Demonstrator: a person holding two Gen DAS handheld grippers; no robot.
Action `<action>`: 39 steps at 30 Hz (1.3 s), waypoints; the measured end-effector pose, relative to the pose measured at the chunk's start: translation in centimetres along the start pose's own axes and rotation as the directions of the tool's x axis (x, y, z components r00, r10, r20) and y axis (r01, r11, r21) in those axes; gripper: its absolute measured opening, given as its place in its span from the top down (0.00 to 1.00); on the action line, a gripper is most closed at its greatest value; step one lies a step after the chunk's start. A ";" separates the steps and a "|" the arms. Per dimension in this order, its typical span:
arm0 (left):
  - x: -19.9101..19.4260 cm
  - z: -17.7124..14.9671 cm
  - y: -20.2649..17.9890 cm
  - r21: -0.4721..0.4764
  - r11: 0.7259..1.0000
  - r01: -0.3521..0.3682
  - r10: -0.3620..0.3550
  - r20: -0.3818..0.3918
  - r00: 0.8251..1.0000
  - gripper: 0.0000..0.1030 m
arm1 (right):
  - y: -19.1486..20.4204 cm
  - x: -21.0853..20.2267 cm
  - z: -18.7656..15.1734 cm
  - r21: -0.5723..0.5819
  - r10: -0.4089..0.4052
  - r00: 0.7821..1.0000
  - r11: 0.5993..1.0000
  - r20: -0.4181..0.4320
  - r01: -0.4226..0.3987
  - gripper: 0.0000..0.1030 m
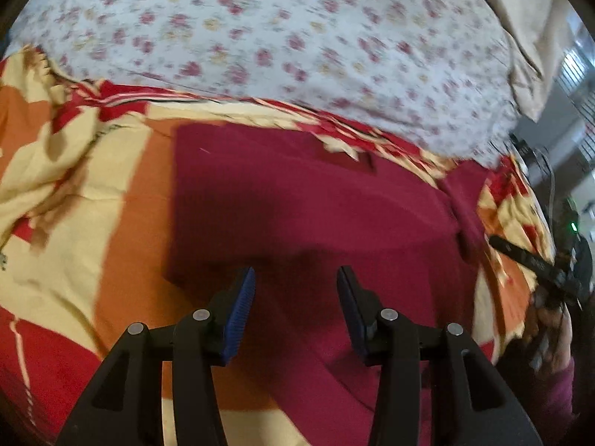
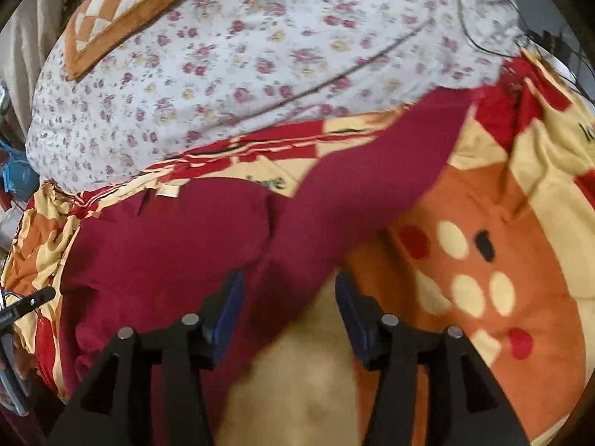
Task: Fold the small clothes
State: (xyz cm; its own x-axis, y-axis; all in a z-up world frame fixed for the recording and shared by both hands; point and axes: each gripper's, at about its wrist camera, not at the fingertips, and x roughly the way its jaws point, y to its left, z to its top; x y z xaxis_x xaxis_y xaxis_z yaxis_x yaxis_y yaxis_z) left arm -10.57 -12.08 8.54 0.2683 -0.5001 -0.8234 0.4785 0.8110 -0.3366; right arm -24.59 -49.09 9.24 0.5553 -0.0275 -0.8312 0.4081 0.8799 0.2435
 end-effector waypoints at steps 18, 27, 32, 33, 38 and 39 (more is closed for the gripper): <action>1.8 -0.5 -4.4 0.023 1.000 0.007 -0.007 -0.003 1.000 0.67 | -8.6 2.4 2.0 0.258 -0.007 0.999 0.966 0.049 -0.006 0.45; 3.4 -0.8 -5.1 0.031 0.999 -0.007 0.008 -0.043 0.999 0.67 | -12.9 5.1 6.2 0.306 -0.102 0.990 0.950 0.102 0.066 0.38; 3.6 -0.8 -4.2 0.000 1.000 -0.003 0.003 -0.049 0.999 0.67 | -15.8 6.6 9.1 0.354 -0.112 0.981 0.934 0.161 0.048 0.38; 3.6 -0.7 -4.0 -0.007 1.000 -0.003 0.002 -0.050 0.999 0.67 | -16.3 6.9 9.5 0.361 -0.118 0.979 0.931 0.165 0.052 0.38; 3.9 -0.5 -3.3 -0.025 1.000 -0.010 0.008 -0.059 0.998 0.67 | -18.2 8.6 11.3 0.401 -0.140 0.976 0.914 0.165 0.063 0.42; 4.0 -0.4 -3.3 -0.026 1.000 -0.010 0.008 -0.061 0.998 0.67 | -18.4 8.9 11.4 0.409 -0.130 0.978 0.911 0.163 0.053 0.51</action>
State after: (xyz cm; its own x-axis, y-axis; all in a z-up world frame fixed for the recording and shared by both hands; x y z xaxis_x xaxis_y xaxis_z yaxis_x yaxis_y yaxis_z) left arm -11.43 -16.63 6.16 0.2204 -0.4739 -0.8525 0.4539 0.8235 -0.3405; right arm -18.95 -70.91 3.08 0.6080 -0.2191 -0.7631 0.6976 0.6063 0.3817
